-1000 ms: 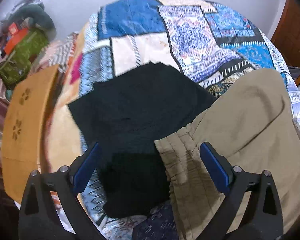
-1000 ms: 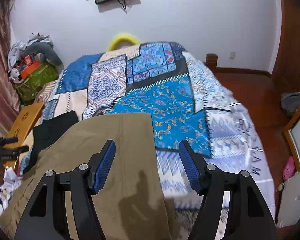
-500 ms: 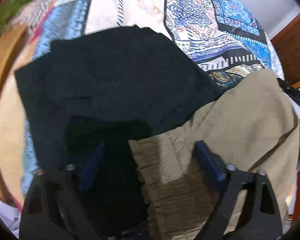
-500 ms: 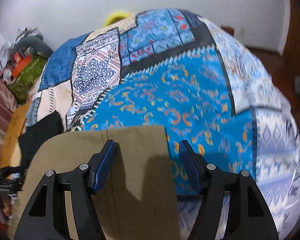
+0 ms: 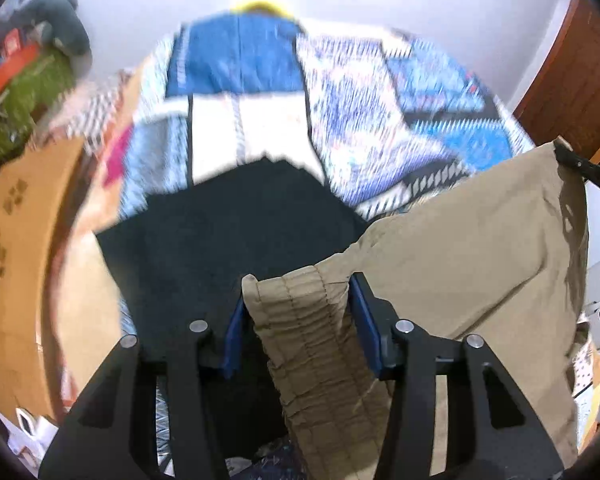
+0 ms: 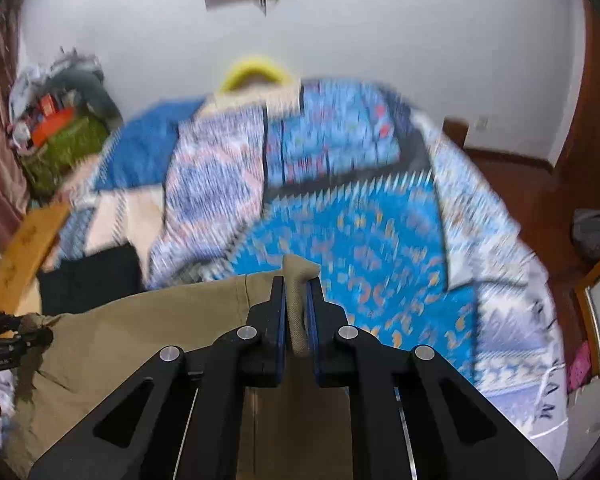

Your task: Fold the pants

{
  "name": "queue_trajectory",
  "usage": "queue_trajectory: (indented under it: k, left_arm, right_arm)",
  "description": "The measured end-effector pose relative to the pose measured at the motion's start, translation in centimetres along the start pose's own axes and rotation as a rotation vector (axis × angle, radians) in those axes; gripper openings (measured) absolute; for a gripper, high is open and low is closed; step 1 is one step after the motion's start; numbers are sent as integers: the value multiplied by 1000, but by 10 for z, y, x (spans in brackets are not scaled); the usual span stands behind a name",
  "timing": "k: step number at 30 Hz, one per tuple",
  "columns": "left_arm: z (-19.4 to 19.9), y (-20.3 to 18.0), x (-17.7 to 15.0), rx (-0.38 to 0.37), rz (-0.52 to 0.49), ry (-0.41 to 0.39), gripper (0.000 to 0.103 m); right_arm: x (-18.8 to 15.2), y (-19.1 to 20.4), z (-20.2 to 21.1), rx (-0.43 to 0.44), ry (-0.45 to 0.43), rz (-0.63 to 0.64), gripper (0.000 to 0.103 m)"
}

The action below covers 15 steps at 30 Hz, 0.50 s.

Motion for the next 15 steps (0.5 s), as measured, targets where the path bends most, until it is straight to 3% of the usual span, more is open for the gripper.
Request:
queue_trajectory:
  k: [8, 15]
  left_arm:
    - [101, -44, 21, -40, -94, -173, 48]
    - [144, -75, -17, -30, -211, -204, 48]
  right_arm:
    - [46, -15, 122, -5, -255, -15, 8]
    - [6, -36, 192, 30, -298, -36, 8]
Point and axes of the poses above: each gripper's, at about its wrist camera, not at the fingertips, and z roughly against the way its jaws point, y to its left, x to its top, the point moved 4 cm from there along -z, roughly the way its jaws point, and after that the axes turned 13 degrees about -x, right-handed, at the moved point
